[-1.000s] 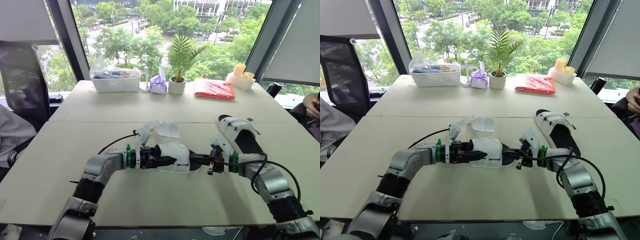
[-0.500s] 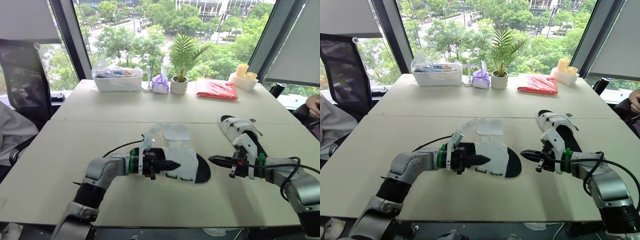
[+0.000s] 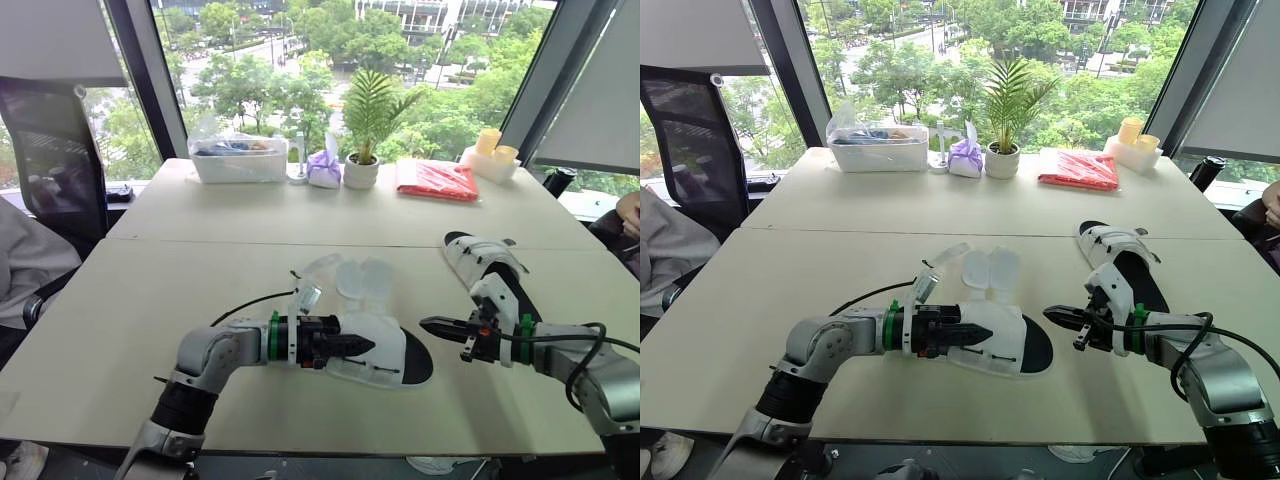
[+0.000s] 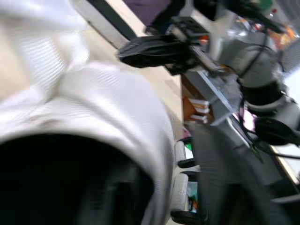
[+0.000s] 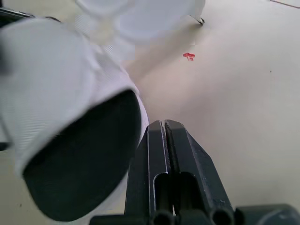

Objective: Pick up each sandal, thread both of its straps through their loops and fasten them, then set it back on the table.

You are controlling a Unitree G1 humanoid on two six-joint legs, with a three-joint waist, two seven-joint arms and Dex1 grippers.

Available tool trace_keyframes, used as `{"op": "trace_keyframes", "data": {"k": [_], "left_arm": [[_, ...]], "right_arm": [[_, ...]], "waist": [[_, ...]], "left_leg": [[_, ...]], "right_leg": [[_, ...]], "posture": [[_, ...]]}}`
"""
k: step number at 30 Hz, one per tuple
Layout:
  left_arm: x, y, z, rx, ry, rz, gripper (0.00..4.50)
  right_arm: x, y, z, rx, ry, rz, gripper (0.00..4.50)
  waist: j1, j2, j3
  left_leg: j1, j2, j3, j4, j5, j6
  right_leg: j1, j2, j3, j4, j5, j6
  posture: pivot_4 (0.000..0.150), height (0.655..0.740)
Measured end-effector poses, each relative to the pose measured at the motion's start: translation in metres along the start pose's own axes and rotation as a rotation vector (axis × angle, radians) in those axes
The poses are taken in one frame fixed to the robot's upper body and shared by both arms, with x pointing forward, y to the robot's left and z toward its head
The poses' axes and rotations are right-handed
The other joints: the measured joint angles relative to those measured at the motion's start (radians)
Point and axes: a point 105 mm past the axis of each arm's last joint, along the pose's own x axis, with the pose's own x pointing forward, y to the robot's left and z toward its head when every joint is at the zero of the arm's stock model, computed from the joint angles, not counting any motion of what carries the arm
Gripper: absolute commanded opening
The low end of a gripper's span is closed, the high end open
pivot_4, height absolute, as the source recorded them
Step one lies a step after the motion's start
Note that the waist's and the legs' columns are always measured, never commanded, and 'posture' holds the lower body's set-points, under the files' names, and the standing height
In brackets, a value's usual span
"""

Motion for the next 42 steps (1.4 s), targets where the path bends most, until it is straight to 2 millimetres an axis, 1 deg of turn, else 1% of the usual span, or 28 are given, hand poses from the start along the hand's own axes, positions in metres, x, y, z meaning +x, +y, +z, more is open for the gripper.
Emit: {"op": "trace_keyframes", "data": {"k": [2,3,5,7,10,12,14,18,21,24,27,29,31,34,36,38,42], "left_arm": [[0.000,0.001,0.002,-0.002,-0.016,0.012,4.19],[-0.001,0.002,0.002,-0.005,-0.018,0.016,4.45],[-0.004,0.002,-0.001,-0.020,-0.014,0.021,4.45],[-0.013,0.002,-0.004,-0.039,-0.012,0.035,4.45],[-0.040,-0.005,0.000,-0.019,-0.008,0.062,4.45],[-0.051,-0.012,0.007,0.007,-0.011,0.060,4.45],[-0.051,-0.019,0.005,0.018,0.002,0.037,4.45],[-0.045,-0.025,-0.012,-0.008,0.065,-0.011,4.45],[-0.046,-0.029,-0.013,0.017,0.090,-0.029,4.45],[-0.058,-0.028,-0.004,0.055,0.086,-0.004,4.45],[-0.072,-0.026,0.015,0.124,0.048,0.047,4.45],[-0.078,-0.023,0.024,0.150,0.012,0.077,4.45],[-0.081,-0.008,0.036,0.158,-0.038,0.151,4.45],[-0.082,0.012,0.056,0.154,-0.130,0.241,4.45],[-0.079,0.019,0.062,0.149,-0.152,0.262,4.45],[-0.068,0.030,0.069,0.121,-0.189,0.271,4.45],[-0.044,0.044,0.077,0.048,-0.216,0.266,4.45]], "right_arm": [[-0.001,0.002,0.001,-0.007,0.000,-0.002,0.00],[-0.002,0.004,0.001,-0.013,0.002,0.002,0.00],[-0.004,0.009,0.003,-0.023,0.006,0.019,0.00],[-0.006,0.017,0.004,-0.019,0.008,0.050,0.00],[-0.009,0.034,0.001,-0.006,0.037,0.113,0.00],[-0.010,0.042,-0.001,0.012,0.045,0.140,0.00],[-0.009,0.046,-0.001,0.016,0.049,0.152,0.00],[-0.005,0.051,-0.002,0.012,0.049,0.158,0.00],[-0.001,0.055,-0.005,0.017,0.058,0.169,0.00],[0.000,0.053,-0.007,0.013,0.056,0.158,0.00],[0.003,0.056,-0.013,0.013,0.071,0.166,0.00],[0.005,0.056,-0.020,0.014,0.089,0.167,0.00],[0.009,0.059,-0.029,0.025,0.109,0.181,0.00],[0.013,0.061,-0.031,-0.002,0.104,0.194,0.00],[0.015,0.060,-0.032,-0.014,0.099,0.200,0.00],[0.017,0.059,-0.031,-0.025,0.096,0.206,0.00],[0.023,0.060,-0.029,-0.032,0.079,0.220,0.00]], "waist": [[0.000,0.000,0.000],[0.000,0.000,0.000],[-0.001,0.000,0.000],[-0.001,0.000,0.000],[-0.002,0.000,0.000],[-0.001,0.001,0.000],[0.003,0.001,0.000],[0.002,0.001,0.000],[0.000,0.002,0.000],[0.000,0.002,0.000],[0.001,0.002,0.001],[0.001,0.002,0.001],[0.003,0.002,0.001],[0.001,0.002,0.000],[-0.001,0.002,0.000],[0.000,0.001,0.000],[-0.003,0.001,0.000]], "left_leg": [[0.000,0.000,0.000,0.000,0.000,0.000],[0.000,0.000,0.000,0.000,0.000,0.000],[0.000,0.000,0.000,0.000,0.000,0.000],[0.000,0.000,0.000,0.000,-0.001,0.001],[0.000,0.001,-0.001,-0.002,-0.001,0.001],[0.000,0.001,-0.001,-0.002,-0.001,0.000],[0.001,0.000,-0.002,-0.001,-0.002,-0.001],[0.001,0.000,-0.002,-0.001,-0.003,-0.001],[0.000,0.000,-0.002,-0.002,-0.003,-0.001],[0.000,0.000,-0.002,-0.002,-0.003,-0.001],[0.000,0.000,-0.002,-0.002,-0.003,-0.001],[0.000,0.000,-0.002,-0.002,-0.003,-0.001],[0.000,0.000,-0.002,-0.002,-0.003,-0.001],[0.000,0.000,-0.002,-0.002,-0.003,0.000],[0.001,0.000,-0.002,-0.002,-0.002,0.001],[0.001,0.000,-0.002,-0.002,-0.002,0.002],[0.001,0.001,-0.002,-0.002,-0.002,0.002]], "right_leg": [[0.000,0.000,0.000,0.000,0.000,0.000],[0.000,0.000,0.000,0.000,0.000,0.000],[0.000,0.000,0.000,0.000,0.000,0.000],[0.000,0.000,0.000,0.000,0.000,0.000],[0.000,0.000,-0.001,0.000,-0.001,-0.002],[0.000,0.000,-0.001,-0.001,-0.002,-0.003],[-0.002,-0.001,-0.001,-0.003,-0.002,-0.004],[-0.002,0.000,-0.002,-0.005,-0.002,-0.004],[-0.002,0.000,-0.002,-0.005,-0.002,-0.005],[-0.002,0.000,-0.002,-0.005,-0.002,-0.005],[-0.002,0.000,-0.003,-0.006,-0.002,-0.005],[-0.002,0.000,-0.003,-0.007,-0.002,-0.005],[-0.001,0.000,-0.003,-0.007,-0.002,-0.004],[0.000,0.000,-0.004,-0.007,-0.001,-0.004],[0.000,0.000,-0.004,-0.007,0.000,-0.002],[0.000,0.001,-0.005,-0.007,0.000,-0.001],[0.004,0.001,-0.005,-0.006,0.001,-0.001]], "posture": [[0.150,0.7400],[0.150,0.7400],[0.150,0.7400],[0.150,0.7400],[0.150,0.7400],[0.150,0.7400],[0.150,0.7400],[0.150,0.7400],[0.150,0.7400],[0.150,0.7400],[0.150,0.7400],[0.150,0.7400],[0.150,0.7400],[0.150,0.7400],[0.150,0.7400],[0.150,0.7400],[0.150,0.7400]]}}
